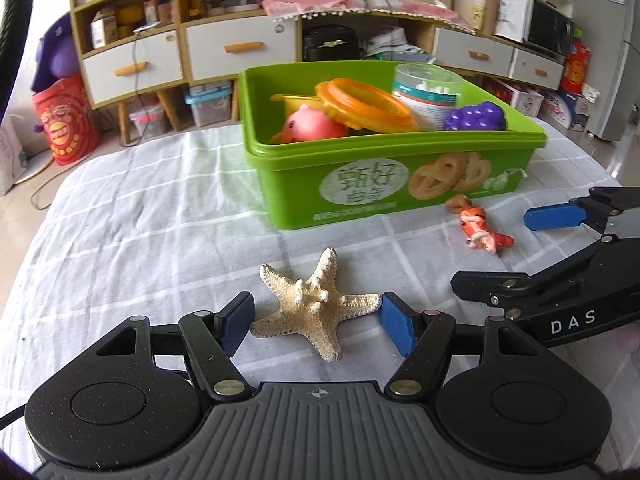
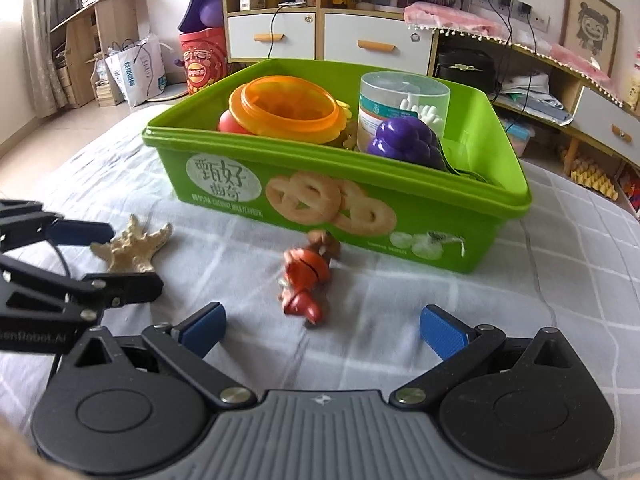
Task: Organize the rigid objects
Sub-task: 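Move the left gripper over the starfish and the right toward the crab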
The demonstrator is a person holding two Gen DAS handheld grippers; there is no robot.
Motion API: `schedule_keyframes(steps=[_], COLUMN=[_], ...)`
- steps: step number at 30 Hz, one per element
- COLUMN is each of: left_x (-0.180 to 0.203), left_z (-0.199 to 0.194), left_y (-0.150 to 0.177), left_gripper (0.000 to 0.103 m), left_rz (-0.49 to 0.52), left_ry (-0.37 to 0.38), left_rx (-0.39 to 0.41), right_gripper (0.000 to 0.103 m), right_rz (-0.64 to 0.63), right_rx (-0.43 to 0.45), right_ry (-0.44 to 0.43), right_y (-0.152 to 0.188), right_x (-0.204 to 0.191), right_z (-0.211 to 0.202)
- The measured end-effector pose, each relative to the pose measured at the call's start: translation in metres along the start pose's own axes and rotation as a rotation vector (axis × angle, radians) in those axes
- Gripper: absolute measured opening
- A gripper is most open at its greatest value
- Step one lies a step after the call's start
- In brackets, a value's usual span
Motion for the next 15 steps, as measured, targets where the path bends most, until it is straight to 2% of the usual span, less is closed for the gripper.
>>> schedule_keyframes(steps=[5, 7, 10, 15], left_x=[-0.001, -0.001, -0.001, -0.001], left_z=[0.0, 0.0, 0.0, 0.0], left_y=[0.0, 0.0, -0.001, -0.001], left_gripper=[0.072, 0.072, 0.072, 0.072], left_rz=[0.002, 0.003, 0.002, 0.0], left_ry=[-0.001, -0.001, -0.001, -0.004], left_rx=[0.0, 0.0, 0.0, -0.003], right_gripper=[0.087, 0.083, 0.072, 0.034], right_rz=[0.022, 0.021, 0.015, -0.032], right_rx=[0.006, 0.012, 0.015, 0.013], right_ry=[0.023, 0.028, 0.03, 0.007], right_y=[-0.006, -0.009, -0.012, -0.019], right_x=[-0.004, -0.007, -0.011, -0.019], right_z=[0.007, 0.008, 0.008, 0.004])
Point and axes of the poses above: each gripper's, at about its wrist camera, not at the fingertips, and z roughly the way its jaws point, x to its right, y to its underside, the point moved 1 cm from there along z, roughly the way its jaws point, and after that the axes turned 14 degrees about -z, right-handed, at the moved point
